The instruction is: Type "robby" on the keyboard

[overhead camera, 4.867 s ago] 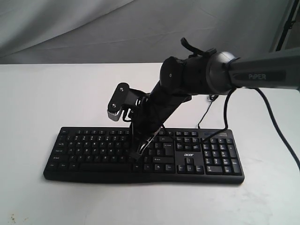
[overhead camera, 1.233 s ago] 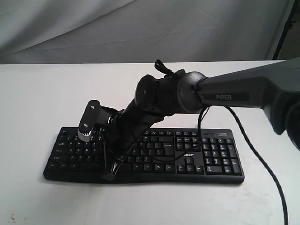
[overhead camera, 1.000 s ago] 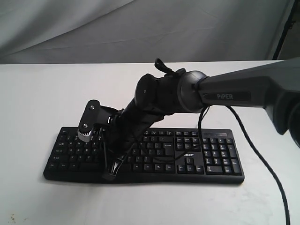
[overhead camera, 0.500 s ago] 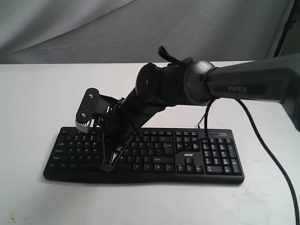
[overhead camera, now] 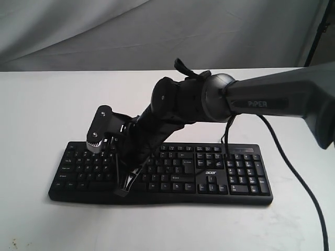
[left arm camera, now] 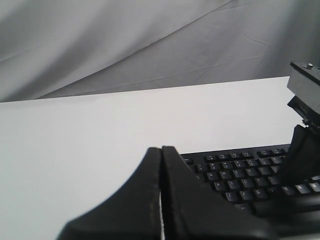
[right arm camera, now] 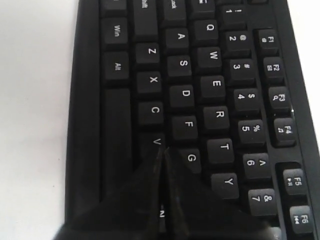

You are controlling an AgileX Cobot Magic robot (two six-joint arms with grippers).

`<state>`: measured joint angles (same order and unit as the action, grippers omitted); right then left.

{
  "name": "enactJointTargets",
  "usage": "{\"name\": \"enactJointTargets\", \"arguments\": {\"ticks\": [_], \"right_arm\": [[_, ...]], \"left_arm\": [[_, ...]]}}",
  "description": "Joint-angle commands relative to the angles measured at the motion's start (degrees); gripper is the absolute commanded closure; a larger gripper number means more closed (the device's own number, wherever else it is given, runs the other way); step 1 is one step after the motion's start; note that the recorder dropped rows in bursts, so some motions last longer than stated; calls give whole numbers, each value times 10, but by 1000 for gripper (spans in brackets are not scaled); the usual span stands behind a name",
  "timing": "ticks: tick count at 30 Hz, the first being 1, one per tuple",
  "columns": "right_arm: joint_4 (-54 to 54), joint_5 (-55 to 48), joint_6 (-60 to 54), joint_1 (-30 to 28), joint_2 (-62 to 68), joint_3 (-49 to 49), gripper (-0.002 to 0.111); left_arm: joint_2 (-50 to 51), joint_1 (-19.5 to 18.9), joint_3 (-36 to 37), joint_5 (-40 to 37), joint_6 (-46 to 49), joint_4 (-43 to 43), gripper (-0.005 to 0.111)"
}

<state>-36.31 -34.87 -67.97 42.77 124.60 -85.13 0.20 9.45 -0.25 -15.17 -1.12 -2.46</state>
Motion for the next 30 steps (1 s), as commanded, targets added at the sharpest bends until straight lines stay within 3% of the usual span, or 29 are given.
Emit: {"name": "enactJointTargets", "arguments": {"ticks": [1,30], "right_arm": [[-13,-3,0,0,7,3,108],[4,29,-5,-20,-17,3,108]], "left_arm": [[-2,4,2,3,-2,-3,107],[-2,4,2,3,-2,-3,107]]}}
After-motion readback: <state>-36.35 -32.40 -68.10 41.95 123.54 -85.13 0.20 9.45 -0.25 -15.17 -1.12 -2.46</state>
